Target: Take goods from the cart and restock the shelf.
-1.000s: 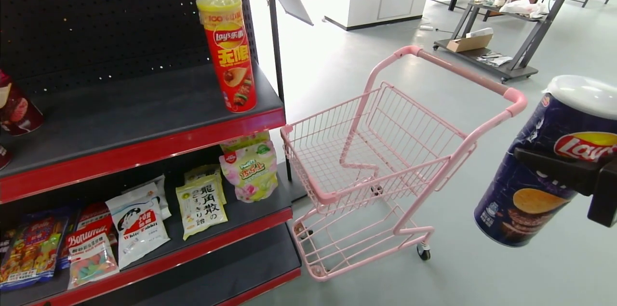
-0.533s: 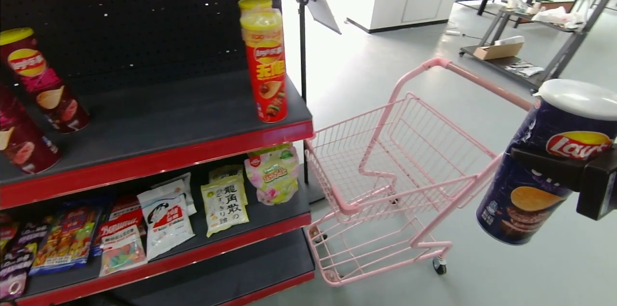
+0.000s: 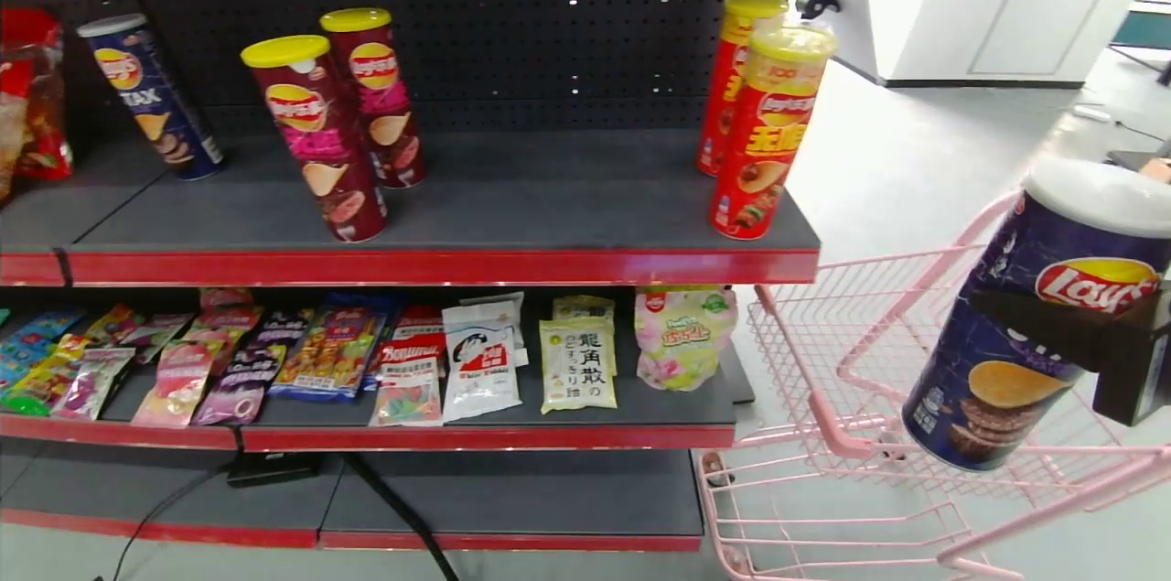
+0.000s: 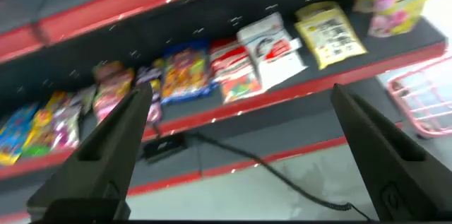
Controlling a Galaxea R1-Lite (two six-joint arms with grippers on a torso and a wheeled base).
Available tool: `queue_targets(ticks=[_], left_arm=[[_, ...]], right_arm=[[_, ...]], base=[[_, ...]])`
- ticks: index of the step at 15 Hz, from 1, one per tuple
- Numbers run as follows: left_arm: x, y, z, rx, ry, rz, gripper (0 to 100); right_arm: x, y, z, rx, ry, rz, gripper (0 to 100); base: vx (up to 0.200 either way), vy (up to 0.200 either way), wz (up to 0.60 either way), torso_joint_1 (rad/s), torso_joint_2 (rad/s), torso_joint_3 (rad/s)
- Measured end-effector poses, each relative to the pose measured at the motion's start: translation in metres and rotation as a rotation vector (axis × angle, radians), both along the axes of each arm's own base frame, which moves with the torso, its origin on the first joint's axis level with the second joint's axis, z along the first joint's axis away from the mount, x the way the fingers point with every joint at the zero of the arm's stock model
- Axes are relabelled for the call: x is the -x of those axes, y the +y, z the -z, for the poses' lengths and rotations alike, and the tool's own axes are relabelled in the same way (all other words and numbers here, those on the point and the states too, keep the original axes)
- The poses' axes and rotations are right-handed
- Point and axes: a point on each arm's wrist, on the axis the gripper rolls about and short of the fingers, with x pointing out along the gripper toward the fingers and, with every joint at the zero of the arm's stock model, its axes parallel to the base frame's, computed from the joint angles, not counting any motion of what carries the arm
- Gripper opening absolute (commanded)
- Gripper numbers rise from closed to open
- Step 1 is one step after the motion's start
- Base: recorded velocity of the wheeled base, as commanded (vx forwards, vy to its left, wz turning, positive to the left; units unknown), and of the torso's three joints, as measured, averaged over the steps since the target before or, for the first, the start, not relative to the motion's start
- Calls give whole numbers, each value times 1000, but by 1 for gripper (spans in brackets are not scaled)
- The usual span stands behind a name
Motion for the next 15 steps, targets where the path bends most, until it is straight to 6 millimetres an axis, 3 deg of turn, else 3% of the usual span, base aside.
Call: queue_targets(ticks=[3, 6, 15], left_arm=[[0, 0, 0, 0, 2, 1, 100], [-1, 0, 0, -1, 6, 1, 100], [0, 0, 0, 0, 2, 0, 100]], right_arm=[[-1, 1, -3, -23, -32, -14, 0], [1, 5, -6, -86, -38, -189, 0], [7, 4, -1, -51, -48, -253, 0]], base=[[0, 133, 0, 3, 2, -2], [0, 200, 0, 2, 1, 5], [0, 200, 0, 3, 2, 3]])
